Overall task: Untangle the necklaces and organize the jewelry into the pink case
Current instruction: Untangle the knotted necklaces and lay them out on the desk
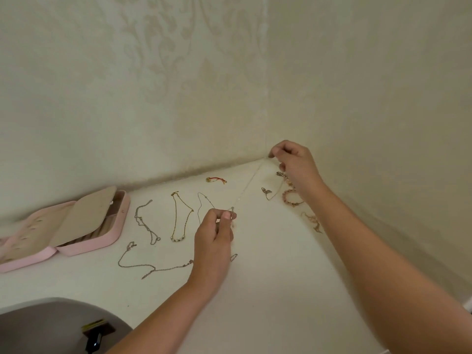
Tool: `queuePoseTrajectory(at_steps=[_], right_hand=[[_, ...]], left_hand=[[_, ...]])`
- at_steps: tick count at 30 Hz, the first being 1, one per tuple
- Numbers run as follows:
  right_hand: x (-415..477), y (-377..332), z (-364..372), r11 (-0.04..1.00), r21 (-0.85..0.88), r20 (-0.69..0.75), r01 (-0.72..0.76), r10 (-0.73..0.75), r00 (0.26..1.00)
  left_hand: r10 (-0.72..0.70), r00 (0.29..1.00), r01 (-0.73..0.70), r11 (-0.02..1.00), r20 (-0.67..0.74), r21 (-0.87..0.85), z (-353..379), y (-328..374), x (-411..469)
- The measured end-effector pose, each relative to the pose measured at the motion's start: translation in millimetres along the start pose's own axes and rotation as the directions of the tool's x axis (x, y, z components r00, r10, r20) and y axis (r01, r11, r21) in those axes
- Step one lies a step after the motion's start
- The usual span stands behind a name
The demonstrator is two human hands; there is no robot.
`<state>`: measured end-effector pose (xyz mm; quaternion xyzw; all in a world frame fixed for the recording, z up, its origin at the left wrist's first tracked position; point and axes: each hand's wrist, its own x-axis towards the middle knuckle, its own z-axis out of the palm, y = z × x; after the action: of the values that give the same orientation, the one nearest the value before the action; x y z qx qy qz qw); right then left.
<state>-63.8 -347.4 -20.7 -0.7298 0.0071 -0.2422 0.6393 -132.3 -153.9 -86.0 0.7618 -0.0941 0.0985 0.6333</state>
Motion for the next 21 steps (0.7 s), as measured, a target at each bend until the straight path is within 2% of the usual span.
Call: queuePoseTrajectory(at_steps=[3, 6, 9, 10, 12, 13, 14, 15, 16, 18, 19, 21], right_hand=[[6, 4, -6, 0.999, 0.045, -0.185, -0.006, 0.014, 0.983], [4, 6, 2, 1.0, -0.018, -0.263, 0.019, -0.023, 0.964], [6, 8, 7, 0.99, -0.139, -0.302, 0.002, -0.045, 0.952], [8, 11, 6, 0.967, -0.254, -0.26, -0.022, -0.046, 0.964], [8, 19, 4, 0.807, -0.587, -0.054, -0.06, 0.036, 0.998], [6, 23, 4, 0.716, -0.697, 0.071, -0.041, 0.126, 0.989], [1, 26, 5, 0.675, -0.737, 0.204, 0.012, 0.206, 0.957], [-3, 26, 5, 0.698, -0.71, 0.357, 0.094, 0.242, 0.902], [-7, 25, 7, 0.765, -0.625, 0.515, 0.157, 0.253, 0.819], [-18, 19, 12, 0.912, -0.399, 0.751, 0.099, 0.262, 0.606], [-22, 18, 15, 0.942, -0.332, 0.802, 0.037, 0.262, 0.537], [-25, 19, 22, 0.951, -0.307, 0.826, 0.025, 0.254, 0.503]], left_hand=[[-0.052, 0.999, 0.052, 0.998, -0.007, 0.023, 1, -3, 3], [-0.092, 0.996, 0.092, 0.995, -0.014, 0.029, 3, -4, 5], [-0.033, 0.999, 0.033, 0.999, 0.005, 0.033, 2, -3, 1], [-0.015, 1.0, 0.015, 0.999, 0.011, 0.03, 2, -1, -1], [0.0, 1.0, 0.0, 1.0, 0.005, 0.01, 1, 1, -1], [0.002, 1.0, -0.002, 1.0, 0.0, 0.001, 1, 1, 0], [0.004, 1.0, -0.004, 1.0, -0.003, -0.006, 1, 2, 1], [0.005, 1.0, -0.005, 1.0, -0.007, -0.012, 1, 2, 2], [0.003, 1.0, -0.003, 1.0, -0.012, -0.022, 1, 2, 3], [-0.011, 1.0, 0.01, 0.998, -0.013, -0.059, 0, 2, 4], [-0.018, 1.0, 0.017, 0.997, -0.007, -0.079, 0, 3, 4], [-0.022, 1.0, 0.023, 0.995, 0.003, -0.097, -2, 3, 4]])
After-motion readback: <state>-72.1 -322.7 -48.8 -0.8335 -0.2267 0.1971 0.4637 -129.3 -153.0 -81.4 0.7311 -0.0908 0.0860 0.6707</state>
